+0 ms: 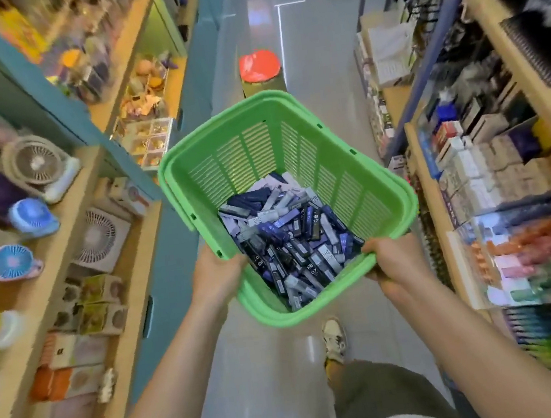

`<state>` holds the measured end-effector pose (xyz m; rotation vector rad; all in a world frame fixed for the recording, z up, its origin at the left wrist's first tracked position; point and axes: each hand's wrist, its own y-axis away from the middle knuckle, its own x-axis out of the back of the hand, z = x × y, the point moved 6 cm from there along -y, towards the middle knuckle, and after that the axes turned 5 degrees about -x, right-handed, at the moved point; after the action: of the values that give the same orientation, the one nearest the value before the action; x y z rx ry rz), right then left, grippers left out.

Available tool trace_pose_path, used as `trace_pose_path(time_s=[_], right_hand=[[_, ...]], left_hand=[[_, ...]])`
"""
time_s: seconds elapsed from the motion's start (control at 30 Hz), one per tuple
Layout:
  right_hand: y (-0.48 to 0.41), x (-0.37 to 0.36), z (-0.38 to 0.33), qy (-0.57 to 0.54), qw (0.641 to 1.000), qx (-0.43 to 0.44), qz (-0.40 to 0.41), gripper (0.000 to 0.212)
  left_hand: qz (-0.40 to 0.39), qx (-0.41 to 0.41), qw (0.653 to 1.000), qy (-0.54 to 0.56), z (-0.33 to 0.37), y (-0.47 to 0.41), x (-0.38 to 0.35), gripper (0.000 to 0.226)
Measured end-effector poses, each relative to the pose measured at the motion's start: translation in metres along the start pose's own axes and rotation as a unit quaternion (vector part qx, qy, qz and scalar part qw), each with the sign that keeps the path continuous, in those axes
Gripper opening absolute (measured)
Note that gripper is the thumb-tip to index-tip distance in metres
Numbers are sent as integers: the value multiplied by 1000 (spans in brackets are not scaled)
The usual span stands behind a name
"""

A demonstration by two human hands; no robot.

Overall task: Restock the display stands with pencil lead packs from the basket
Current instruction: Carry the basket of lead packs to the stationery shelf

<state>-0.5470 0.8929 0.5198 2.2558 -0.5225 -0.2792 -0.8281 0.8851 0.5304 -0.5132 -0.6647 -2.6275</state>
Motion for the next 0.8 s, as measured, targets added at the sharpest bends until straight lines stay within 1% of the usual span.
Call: trace_pose_path(time_s=[0.03,0.07,0.1,0.17,0.23,0.27,0.33,0.43,0.47,0.5,0.57,0.6,0.7,0.73,0.8], right_hand=[[-14,-9,-21,-3,1000,10,12,33],[-26,-18,-42,0,1000,20,22,33],[-37,-27,-64,5,999,31,28,33],[-63,-44,-106,19,998,50,40,30],[-90,-58,-142,27,996,57,58,29],[-104,-65,-157,26,996,56,68,29],[-133,-81,-186,26,994,57,87,30],[-175,-112,-225,24,992,58,112,21],[-187,-123,-238,26,990,60,125,20],[-199,-134,-250,25,988,61,137,20],[-225,-158,-276,12,987,66,142,23],[-237,-170,-289,8,988,67,141,26],[-271,-196,-318,-11,984,51,170,27],[-282,-202,-327,-23,982,46,181,26],[-308,-213,-348,-50,977,45,201,26]], left_hand=[[-16,-8,999,-27,14,-24,-5,17],[-17,-7,999,-50,28,-47,-6,14],[-10,-3,998,-69,44,-68,-7,18],[12,-14,991,-130,76,-107,-11,37],[62,-93,965,-237,120,-145,-12,49],[77,-137,954,-255,143,-169,-14,51],[70,-203,944,-251,184,-230,-21,56],[30,-271,914,-302,241,-343,-38,66],[6,-271,912,-307,258,-382,-46,65],[-26,-258,918,-300,271,-420,-54,64],[-89,-212,940,-253,298,-489,-72,63],[-101,-201,944,-240,312,-517,-79,60],[-109,-243,923,-279,360,-585,-106,31],[-109,-253,917,-287,376,-603,-118,25],[-113,-264,909,-302,406,-637,-143,22]])
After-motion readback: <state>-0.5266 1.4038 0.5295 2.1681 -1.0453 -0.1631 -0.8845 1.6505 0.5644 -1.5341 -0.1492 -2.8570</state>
